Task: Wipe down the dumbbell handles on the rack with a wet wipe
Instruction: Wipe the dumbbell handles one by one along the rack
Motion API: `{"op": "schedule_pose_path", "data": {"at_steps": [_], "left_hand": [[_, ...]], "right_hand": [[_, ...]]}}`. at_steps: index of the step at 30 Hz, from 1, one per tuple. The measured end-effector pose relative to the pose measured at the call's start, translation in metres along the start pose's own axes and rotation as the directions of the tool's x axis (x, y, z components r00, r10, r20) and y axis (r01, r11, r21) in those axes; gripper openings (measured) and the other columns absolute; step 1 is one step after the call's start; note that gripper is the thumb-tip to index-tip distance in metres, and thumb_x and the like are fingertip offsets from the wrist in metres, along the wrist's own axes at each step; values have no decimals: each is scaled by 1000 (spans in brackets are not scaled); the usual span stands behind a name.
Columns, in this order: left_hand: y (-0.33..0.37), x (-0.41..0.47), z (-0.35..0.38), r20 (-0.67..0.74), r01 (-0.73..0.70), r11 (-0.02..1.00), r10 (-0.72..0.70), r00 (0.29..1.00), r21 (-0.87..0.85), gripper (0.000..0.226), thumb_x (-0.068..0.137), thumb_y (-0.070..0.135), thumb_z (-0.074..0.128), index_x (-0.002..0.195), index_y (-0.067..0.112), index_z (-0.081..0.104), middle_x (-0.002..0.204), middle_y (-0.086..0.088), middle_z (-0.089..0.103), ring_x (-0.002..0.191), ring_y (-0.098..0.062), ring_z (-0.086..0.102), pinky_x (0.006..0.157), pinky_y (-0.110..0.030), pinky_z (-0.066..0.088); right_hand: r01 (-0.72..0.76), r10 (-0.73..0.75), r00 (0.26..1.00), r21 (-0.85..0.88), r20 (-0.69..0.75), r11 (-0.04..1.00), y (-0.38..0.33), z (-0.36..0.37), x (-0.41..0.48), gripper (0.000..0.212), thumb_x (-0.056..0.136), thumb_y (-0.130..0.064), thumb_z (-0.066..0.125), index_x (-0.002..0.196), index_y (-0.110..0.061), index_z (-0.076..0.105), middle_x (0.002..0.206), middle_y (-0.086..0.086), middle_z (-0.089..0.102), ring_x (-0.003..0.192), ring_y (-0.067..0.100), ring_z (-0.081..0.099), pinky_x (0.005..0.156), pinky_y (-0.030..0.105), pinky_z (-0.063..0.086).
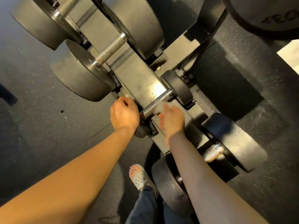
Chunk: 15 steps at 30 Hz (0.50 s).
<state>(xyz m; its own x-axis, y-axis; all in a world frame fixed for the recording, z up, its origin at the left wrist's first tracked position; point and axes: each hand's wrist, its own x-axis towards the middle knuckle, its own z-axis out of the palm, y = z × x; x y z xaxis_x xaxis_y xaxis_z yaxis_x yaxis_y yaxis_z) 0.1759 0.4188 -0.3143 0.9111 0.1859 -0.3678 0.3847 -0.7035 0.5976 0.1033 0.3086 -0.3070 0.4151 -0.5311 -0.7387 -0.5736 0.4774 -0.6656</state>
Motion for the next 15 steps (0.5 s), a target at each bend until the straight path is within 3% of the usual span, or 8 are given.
{"op": "schedule_pose_path", "data": {"at_steps": [2,3,5,7,9,11,13,15], "left_hand": [[3,-1,-1,-2,-10,1000,10,1000,24,36,99,25,45,64,21,42,66,1,48,71,-25,47,63,-35,31],[3,-1,-2,-4,-18,999,18,1000,33,36,99,24,45,63,22,41,67,0,47,72,-26,47,63,-35,31],[3,0,-2,-7,-29,999,30,1000,41,35,97,23,45,62,21,42,67,-1,48,75,-29,49,64,-37,33],[4,0,-2,-7,-28,999,28,1000,38,35,97,23,46,62,20,43,67,-1,50,76,-30,50,65,-38,35],[4,0,-2,-11,-27,999,28,1000,31,34,97,22,46,62,19,44,66,-1,49,73,-27,48,63,-37,32],[5,0,-2,-15,-17,999,17,1000,32,35,97,21,46,62,20,43,64,0,48,70,-25,46,63,-36,30],[5,-1,-2,-15,-14,999,14,1000,34,34,97,20,46,63,20,44,65,0,48,73,-27,47,65,-37,32],[6,-1,-3,-17,-17,999,17,1000,42,34,97,20,46,63,21,43,66,1,49,75,-28,49,66,-38,34]], "right_hand": [[-51,107,983,334,-150,941,-10,0,10,20,107,-16,45,100,-7,62,86,8,63,59,11,50,48,21,42],[-34,96,979,316,-182,948,-12,5,11,20,107,-13,44,99,-4,61,85,9,62,58,11,51,47,20,43],[75,-56,979,91,-195,993,-1,20,7,20,106,-9,45,101,-4,64,84,8,63,65,10,56,56,19,46],[189,-211,976,-260,-60,947,17,29,-4,23,105,-9,45,92,-6,64,81,2,62,70,7,57,59,13,42],[266,-204,964,-536,172,801,31,27,-11,29,102,-9,47,75,-15,54,73,-5,54,66,5,50,54,14,33],[305,-166,945,-573,282,761,32,18,-9,37,99,-6,48,64,-20,46,66,-6,48,61,6,44,53,18,31],[194,-118,971,-391,210,900,19,8,-6,34,99,-5,50,67,-16,54,60,-2,50,53,9,44,53,21,37],[-42,39,999,103,28,994,-1,1,0,22,102,-4,51,83,-9,61,59,1,55,49,10,49,50,23,45]]}}
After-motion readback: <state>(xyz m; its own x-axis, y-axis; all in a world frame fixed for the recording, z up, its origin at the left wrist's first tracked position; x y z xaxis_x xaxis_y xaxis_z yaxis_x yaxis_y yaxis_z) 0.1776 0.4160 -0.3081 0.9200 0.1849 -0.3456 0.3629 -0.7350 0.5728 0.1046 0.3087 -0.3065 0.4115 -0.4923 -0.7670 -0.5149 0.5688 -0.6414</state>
